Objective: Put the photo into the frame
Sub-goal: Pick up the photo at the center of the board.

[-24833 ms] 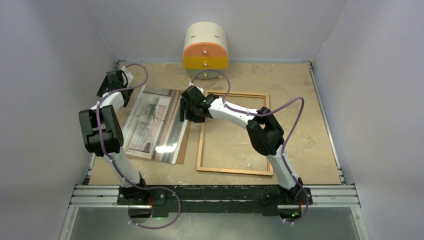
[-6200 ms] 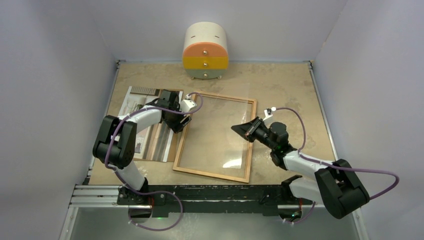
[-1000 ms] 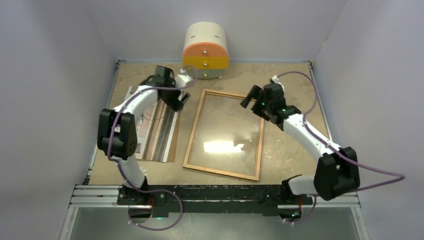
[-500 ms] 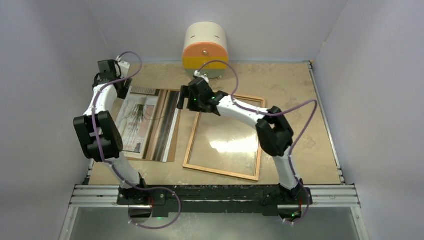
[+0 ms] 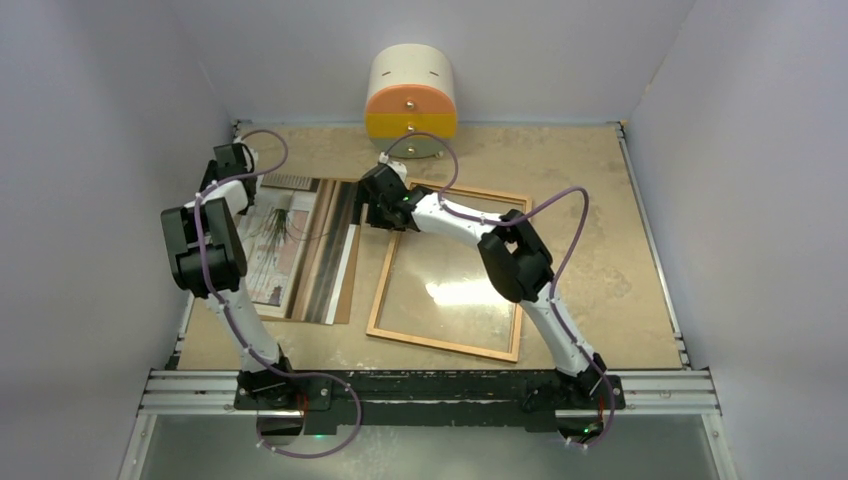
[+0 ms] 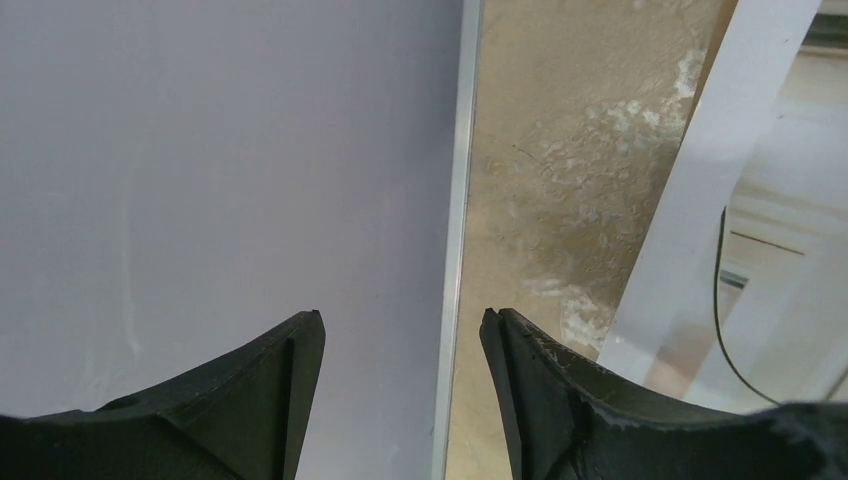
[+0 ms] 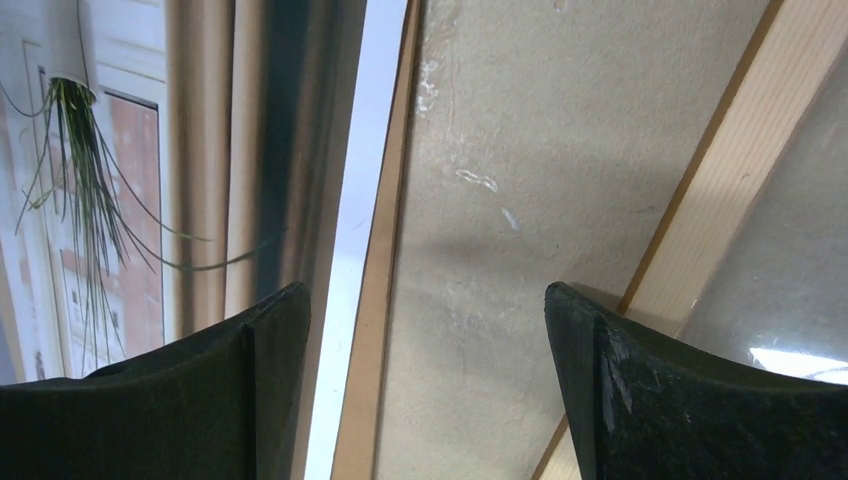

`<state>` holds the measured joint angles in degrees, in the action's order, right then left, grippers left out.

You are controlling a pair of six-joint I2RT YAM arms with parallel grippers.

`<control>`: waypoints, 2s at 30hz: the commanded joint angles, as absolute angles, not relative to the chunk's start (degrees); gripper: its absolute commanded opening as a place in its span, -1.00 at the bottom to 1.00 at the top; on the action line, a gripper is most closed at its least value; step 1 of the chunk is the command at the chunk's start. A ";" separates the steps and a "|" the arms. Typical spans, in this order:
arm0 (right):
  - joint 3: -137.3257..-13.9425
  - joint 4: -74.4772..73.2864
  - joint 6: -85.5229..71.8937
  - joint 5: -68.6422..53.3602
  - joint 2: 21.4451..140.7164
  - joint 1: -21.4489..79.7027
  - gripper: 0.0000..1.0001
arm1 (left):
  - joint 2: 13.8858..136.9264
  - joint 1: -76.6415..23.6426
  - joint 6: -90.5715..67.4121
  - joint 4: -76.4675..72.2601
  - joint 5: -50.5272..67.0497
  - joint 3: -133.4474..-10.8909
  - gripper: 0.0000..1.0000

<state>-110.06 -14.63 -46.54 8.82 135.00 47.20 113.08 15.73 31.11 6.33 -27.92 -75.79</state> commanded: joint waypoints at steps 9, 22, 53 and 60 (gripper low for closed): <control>-114.31 -14.50 -49.14 12.16 139.85 46.82 0.78 | 120.04 15.91 26.30 10.43 -24.12 -81.39 0.32; -111.00 -3.74 -58.23 3.17 143.87 43.18 0.73 | 119.17 15.89 26.88 13.65 -14.58 -78.54 0.32; -106.17 10.23 -61.45 0.36 140.96 43.16 0.52 | 114.87 15.65 32.85 9.56 -7.68 -70.27 0.32; -108.67 8.61 -53.16 4.95 139.03 44.87 0.52 | 115.47 15.17 33.95 8.88 -9.05 -69.39 0.32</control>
<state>-106.30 13.08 -60.23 1.30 140.84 42.87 113.86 15.84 33.56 4.75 -10.98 -71.94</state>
